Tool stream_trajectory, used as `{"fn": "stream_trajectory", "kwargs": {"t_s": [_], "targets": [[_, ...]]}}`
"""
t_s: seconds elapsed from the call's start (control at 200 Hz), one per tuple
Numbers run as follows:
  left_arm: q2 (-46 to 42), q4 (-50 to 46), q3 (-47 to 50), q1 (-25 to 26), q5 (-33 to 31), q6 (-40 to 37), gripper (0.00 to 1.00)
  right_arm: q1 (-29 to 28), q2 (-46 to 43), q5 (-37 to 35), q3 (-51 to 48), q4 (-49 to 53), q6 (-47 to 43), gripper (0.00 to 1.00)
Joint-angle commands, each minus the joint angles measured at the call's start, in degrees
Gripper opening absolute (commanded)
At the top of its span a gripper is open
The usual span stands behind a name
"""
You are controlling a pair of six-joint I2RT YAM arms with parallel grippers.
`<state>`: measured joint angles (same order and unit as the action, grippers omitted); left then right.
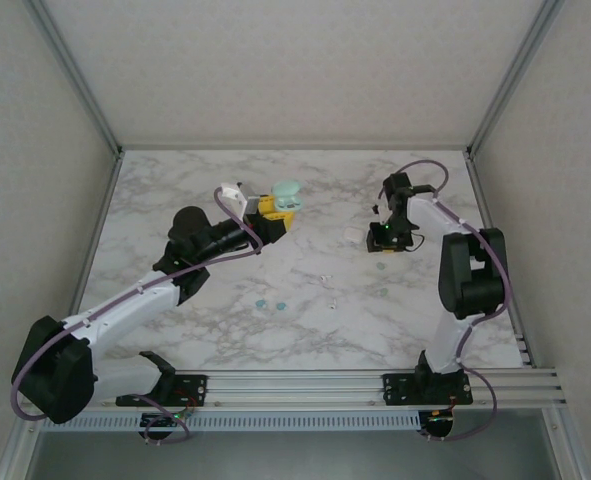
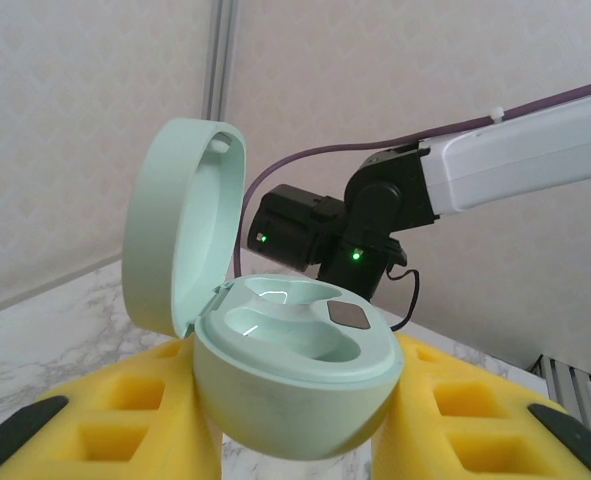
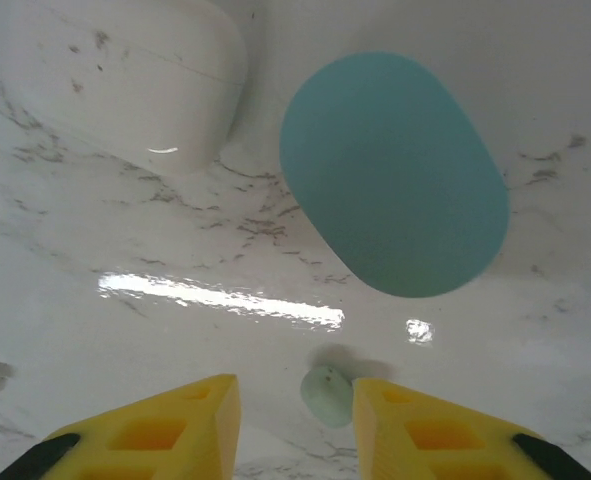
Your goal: Insert wireless bluetooth earbuds into charging case
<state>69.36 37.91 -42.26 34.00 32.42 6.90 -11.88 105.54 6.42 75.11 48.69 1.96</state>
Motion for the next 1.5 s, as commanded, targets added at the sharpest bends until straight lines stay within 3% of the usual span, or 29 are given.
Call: {"fn": "stream_trajectory", "kwargs": {"t_s": [0.0,1.492], "targets": [[-1.5,-0.3,-1.3,-0.2,0.3,-0.2,0.30,-0.6,1.7,-1.2,1.5,3.9,-2.9,0.35],[-2.2,-1.8,-1.0,-0.2,-1.1,-0.6,0.30,-2.2,6.6,-6.4,1.7,4.7,-3.2,0.30]]}}
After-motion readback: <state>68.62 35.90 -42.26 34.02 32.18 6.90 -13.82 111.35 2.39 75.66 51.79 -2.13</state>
